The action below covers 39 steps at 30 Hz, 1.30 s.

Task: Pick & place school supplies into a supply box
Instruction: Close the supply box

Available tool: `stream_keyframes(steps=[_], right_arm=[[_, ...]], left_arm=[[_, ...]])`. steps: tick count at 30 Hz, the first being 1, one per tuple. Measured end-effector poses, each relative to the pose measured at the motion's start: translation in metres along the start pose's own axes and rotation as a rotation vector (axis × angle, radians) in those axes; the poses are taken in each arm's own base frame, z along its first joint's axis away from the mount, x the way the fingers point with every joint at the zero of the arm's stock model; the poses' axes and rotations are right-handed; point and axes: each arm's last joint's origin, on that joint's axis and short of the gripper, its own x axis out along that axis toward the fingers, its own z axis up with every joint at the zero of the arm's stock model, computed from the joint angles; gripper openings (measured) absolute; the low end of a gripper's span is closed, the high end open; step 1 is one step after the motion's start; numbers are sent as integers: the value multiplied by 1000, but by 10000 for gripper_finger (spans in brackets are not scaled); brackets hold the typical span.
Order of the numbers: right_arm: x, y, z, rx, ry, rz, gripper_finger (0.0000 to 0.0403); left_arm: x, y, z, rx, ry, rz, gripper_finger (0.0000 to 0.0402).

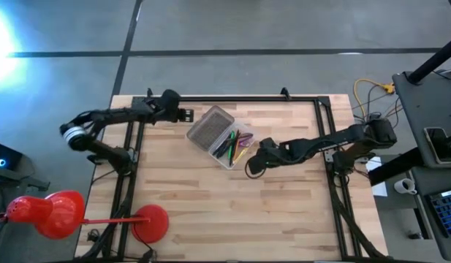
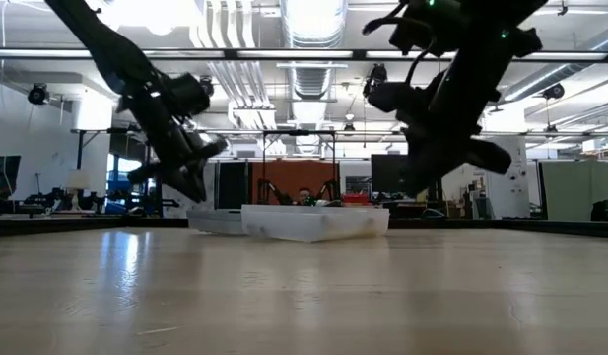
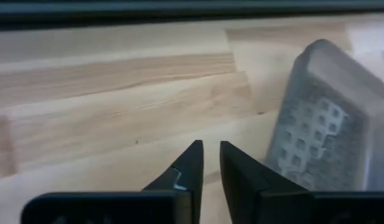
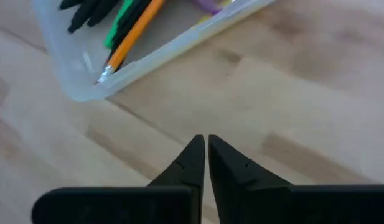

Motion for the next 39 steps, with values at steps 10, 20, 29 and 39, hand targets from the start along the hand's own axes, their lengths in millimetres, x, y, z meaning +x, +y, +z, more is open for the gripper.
stream_keyframes(steps=[10,20,29,39], right_arm=[[36,-4,7,51,46,-29,12],[57,-8,22,64,11,-36,12],[63,-17,40,70,-7,-48,12],[63,-17,41,32,4,-38,12]], left_arm=[[53,-9,17,55,214,41,17],[71,-15,25,131,317,7,17],[68,-36,29,130,406,-274,17],[21,-101,50,229,309,-504,17]])
